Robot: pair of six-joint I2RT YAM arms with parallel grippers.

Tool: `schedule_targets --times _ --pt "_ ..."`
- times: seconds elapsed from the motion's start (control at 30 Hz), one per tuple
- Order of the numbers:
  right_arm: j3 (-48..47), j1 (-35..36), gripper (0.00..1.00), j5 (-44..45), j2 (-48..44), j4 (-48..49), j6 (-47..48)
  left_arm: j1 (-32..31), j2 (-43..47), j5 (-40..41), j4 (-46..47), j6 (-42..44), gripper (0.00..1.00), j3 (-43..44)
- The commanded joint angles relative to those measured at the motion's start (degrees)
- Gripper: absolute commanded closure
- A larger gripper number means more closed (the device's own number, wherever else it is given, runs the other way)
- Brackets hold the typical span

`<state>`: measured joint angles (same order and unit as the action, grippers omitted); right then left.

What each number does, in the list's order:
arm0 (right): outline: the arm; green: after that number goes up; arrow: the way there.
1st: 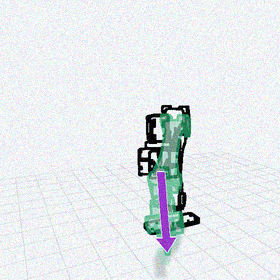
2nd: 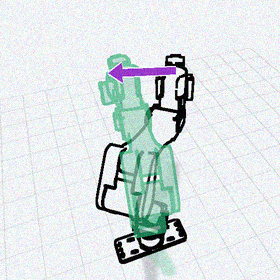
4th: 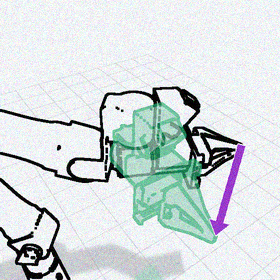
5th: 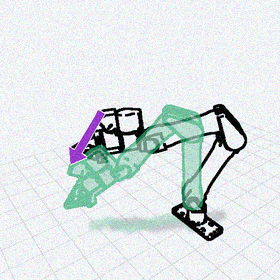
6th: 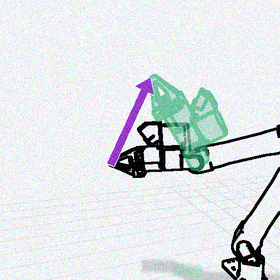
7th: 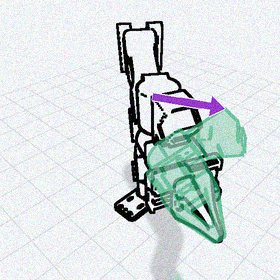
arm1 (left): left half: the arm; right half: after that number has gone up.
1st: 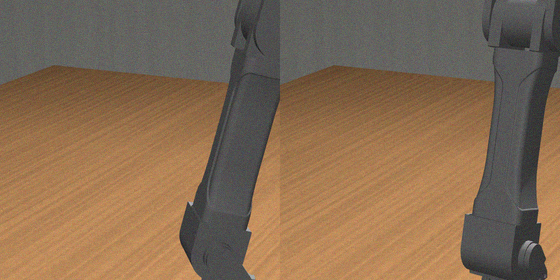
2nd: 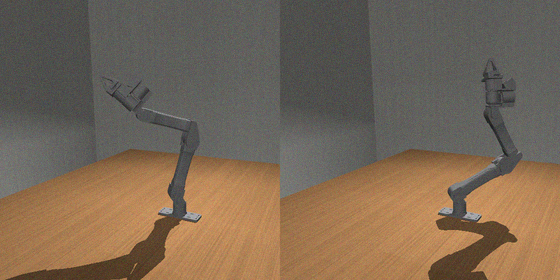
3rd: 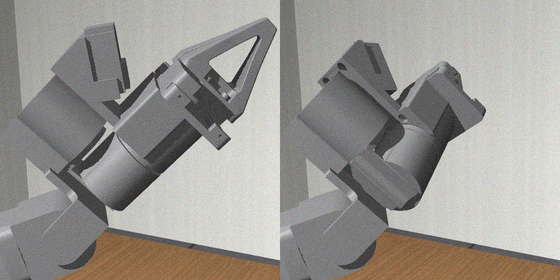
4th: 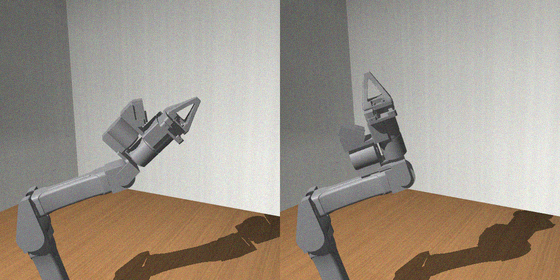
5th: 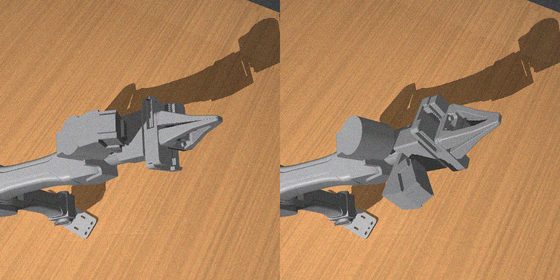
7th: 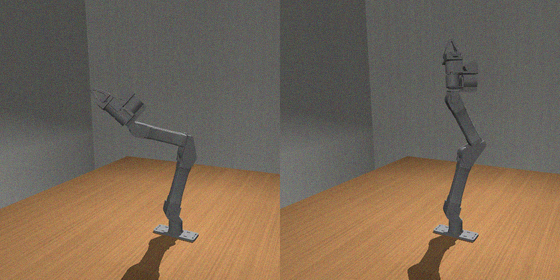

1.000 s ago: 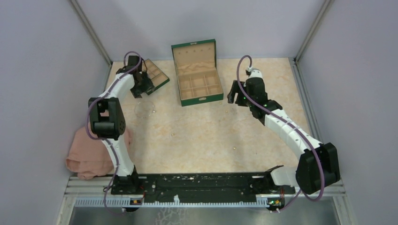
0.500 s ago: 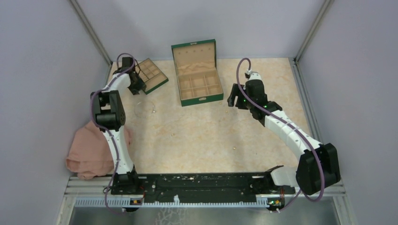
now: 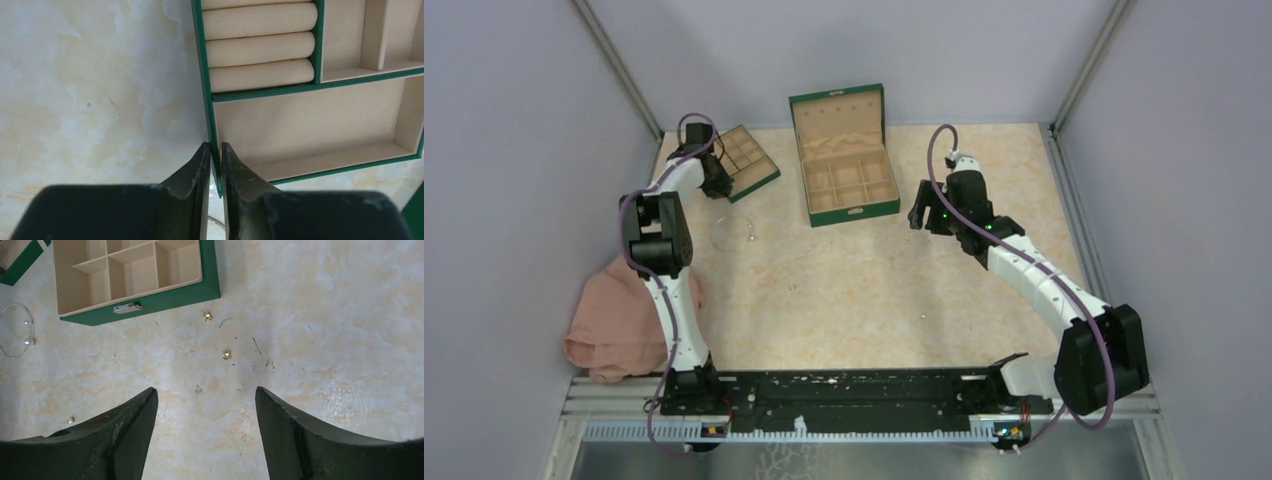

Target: Organize the mixed jewelry

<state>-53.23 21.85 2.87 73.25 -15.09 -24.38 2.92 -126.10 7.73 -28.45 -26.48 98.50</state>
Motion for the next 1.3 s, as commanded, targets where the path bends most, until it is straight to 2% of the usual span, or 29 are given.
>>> schedule_targets --times 0.0,0.13,0.33,0.53,0.93,1.07,1.17,1.27 --pt "-1.5 -0.2 0.29 -0.7 -0.2 0.9 -0.9 -0.2 -2.2 1.0 -0.4 2.3 0.84 1.1" --pt "-1.5 -0.2 0.30 -0.6 0.0 0.8 -0.8 -0.1 -0.6 2.4 -1.0 3.3 1.00 1.3" --pt "-2.8 -0.2 0.30 -1.2 0.9 0.6 -0.7 -0.2 6.5 6.3 -1.9 6.0 1.00 1.2" --pt "-2.9 -0.2 0.30 -1.5 0.9 1.0 -0.3 -0.1 15.4 9.4 -6.6 7.6 1.00 -1.5" --pt "-3.4 -0.2 0.30 -2.6 1.9 1.9 -0.1 -2.6 43.3 1.2 -10.3 5.5 1.00 -23.5" --pt "-2.7 -0.2 0.30 -2.4 2.2 2.6 -0.4 -8.7 53.0 -1.5 -11.1 3.7 1.00 -30.1" --pt "-1.6 -0.2 0.30 -1.7 2.2 3.3 -0.4 -16.6 59.4 -1.3 -7.7 4.0 1.00 -37.0" --pt "-1.8 -0.2 0.30 -0.4 1.8 2.3 -0.3 -23.4 62.7 -1.4 -8.5 2.5 1.00 -39.5"
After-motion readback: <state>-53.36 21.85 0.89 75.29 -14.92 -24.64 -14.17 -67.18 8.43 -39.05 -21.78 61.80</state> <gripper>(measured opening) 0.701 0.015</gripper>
